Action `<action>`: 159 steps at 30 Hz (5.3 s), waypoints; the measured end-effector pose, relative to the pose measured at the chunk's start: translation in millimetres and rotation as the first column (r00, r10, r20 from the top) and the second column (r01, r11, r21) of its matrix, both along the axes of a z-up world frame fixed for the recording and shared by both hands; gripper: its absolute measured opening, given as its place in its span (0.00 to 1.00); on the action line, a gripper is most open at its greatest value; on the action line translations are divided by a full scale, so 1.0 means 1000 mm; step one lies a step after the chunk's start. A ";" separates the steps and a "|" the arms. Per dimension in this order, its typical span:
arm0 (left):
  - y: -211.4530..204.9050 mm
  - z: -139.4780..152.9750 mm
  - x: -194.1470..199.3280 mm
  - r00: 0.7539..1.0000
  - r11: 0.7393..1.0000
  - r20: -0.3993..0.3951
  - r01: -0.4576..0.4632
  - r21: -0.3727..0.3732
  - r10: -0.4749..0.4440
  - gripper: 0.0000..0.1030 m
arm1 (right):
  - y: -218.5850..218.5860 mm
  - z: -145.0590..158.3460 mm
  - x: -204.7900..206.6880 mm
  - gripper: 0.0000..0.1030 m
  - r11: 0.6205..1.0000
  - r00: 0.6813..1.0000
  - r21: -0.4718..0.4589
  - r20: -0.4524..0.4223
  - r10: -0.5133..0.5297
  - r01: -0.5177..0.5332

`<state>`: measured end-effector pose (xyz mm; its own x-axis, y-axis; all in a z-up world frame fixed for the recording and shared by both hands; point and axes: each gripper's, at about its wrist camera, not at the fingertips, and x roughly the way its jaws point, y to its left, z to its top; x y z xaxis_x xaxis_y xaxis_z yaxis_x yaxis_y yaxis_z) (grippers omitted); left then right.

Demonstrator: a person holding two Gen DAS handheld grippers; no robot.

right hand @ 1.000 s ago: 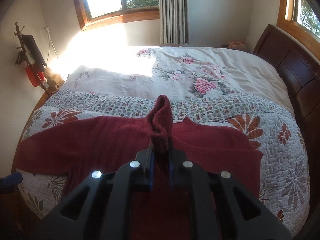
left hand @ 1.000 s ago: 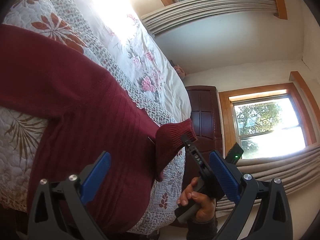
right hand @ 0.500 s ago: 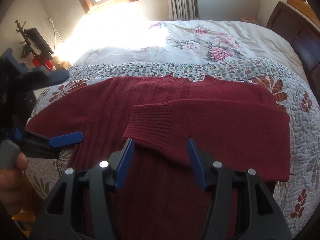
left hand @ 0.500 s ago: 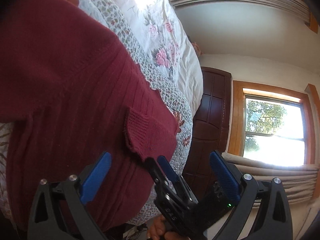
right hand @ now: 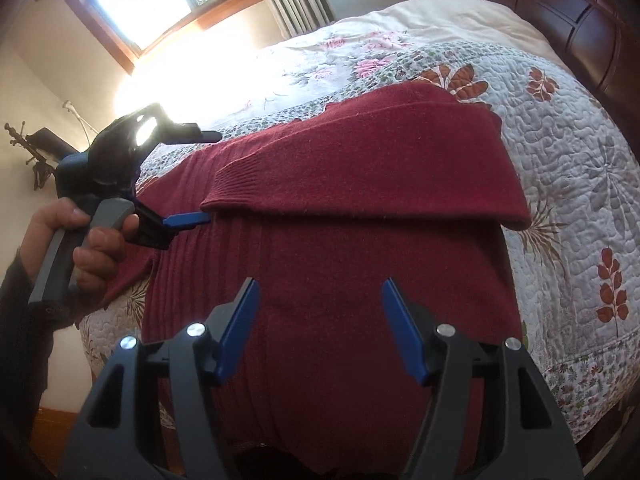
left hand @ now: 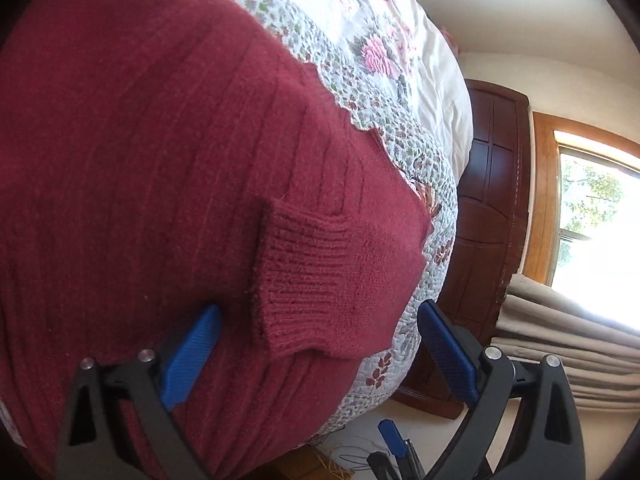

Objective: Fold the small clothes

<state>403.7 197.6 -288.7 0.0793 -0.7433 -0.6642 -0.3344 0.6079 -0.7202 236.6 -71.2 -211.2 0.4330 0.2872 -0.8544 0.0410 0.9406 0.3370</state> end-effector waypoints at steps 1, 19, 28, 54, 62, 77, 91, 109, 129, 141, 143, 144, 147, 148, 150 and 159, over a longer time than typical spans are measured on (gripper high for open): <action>-0.003 0.002 0.002 1.000 1.000 0.007 0.012 -0.014 -0.012 0.89 | 0.002 0.000 -0.002 0.62 1.000 1.000 0.009 0.000 0.006 -0.006; 0.020 0.097 0.021 0.957 0.998 0.284 0.038 0.050 -0.051 0.08 | -0.015 0.004 -0.012 0.62 0.999 1.000 0.033 0.004 -0.008 0.008; 0.096 0.042 0.025 0.981 0.994 0.192 -0.031 0.105 0.010 0.08 | -0.005 -0.006 -0.012 0.62 0.999 0.999 0.041 -0.032 0.004 -0.003; 0.094 -0.012 0.000 0.961 0.978 0.230 -0.181 0.100 0.154 0.43 | 0.015 0.016 -0.020 0.64 0.998 0.999 0.036 -0.004 0.048 -0.048; 0.215 0.037 -0.094 0.814 0.861 0.343 -0.508 0.031 0.468 0.73 | 0.015 0.028 -0.021 0.66 0.997 0.998 0.030 0.022 0.066 -0.066; 0.432 -0.006 -0.288 0.364 0.355 0.266 -0.931 0.083 0.892 0.80 | 0.078 0.039 -0.008 0.67 0.967 0.966 0.012 0.041 0.255 -0.256; 0.454 0.031 -0.272 0.388 0.356 0.374 -0.921 0.154 0.842 0.07 | 0.041 0.039 -0.019 0.68 0.991 0.990 0.006 0.033 0.135 -0.135; 0.208 0.259 -0.100 0.588 0.829 0.778 -0.533 0.167 0.221 0.07 | -0.005 0.036 -0.031 0.68 0.998 0.998 0.052 0.050 0.036 -0.038; -0.057 0.101 -0.022 0.795 0.919 0.538 0.061 0.389 -0.281 0.07 | -0.073 0.019 -0.059 0.68 0.985 0.986 0.033 0.002 -0.168 0.168; -0.071 0.088 -0.064 0.782 0.896 0.516 0.119 0.427 -0.349 0.69 | -0.088 0.015 0.018 0.88 0.933 0.996 0.348 -0.024 -0.088 0.091; -0.049 0.094 -0.081 0.807 0.916 0.508 0.098 0.389 -0.302 0.70 | -0.090 -0.001 0.055 0.88 0.892 0.995 0.443 -0.077 -0.061 0.089; -0.035 0.096 -0.094 0.818 0.927 0.509 0.074 0.369 -0.268 0.71 | -0.089 -0.010 0.075 0.88 0.865 0.994 0.495 -0.103 -0.032 0.079; 0.008 0.094 -0.137 0.856 0.942 0.494 -0.026 0.333 -0.151 0.75 | -0.078 -0.044 0.132 0.63 0.813 0.979 0.579 -0.195 0.056 0.069; 0.023 0.090 -0.154 0.872 0.947 0.480 -0.064 0.315 -0.101 0.75 | -0.073 -0.055 0.147 0.58 0.808 0.973 0.585 -0.220 0.071 0.073; 0.052 0.080 -0.184 0.900 0.949 0.436 -0.139 0.284 0.001 0.75 | -0.064 -0.074 0.170 0.58 0.819 0.962 0.570 -0.258 0.094 0.073; 0.127 0.045 -0.272 0.896 0.889 0.300 -0.399 0.223 0.327 0.75 | -0.028 -0.087 0.205 0.58 0.846 0.946 0.533 -0.267 0.183 -0.013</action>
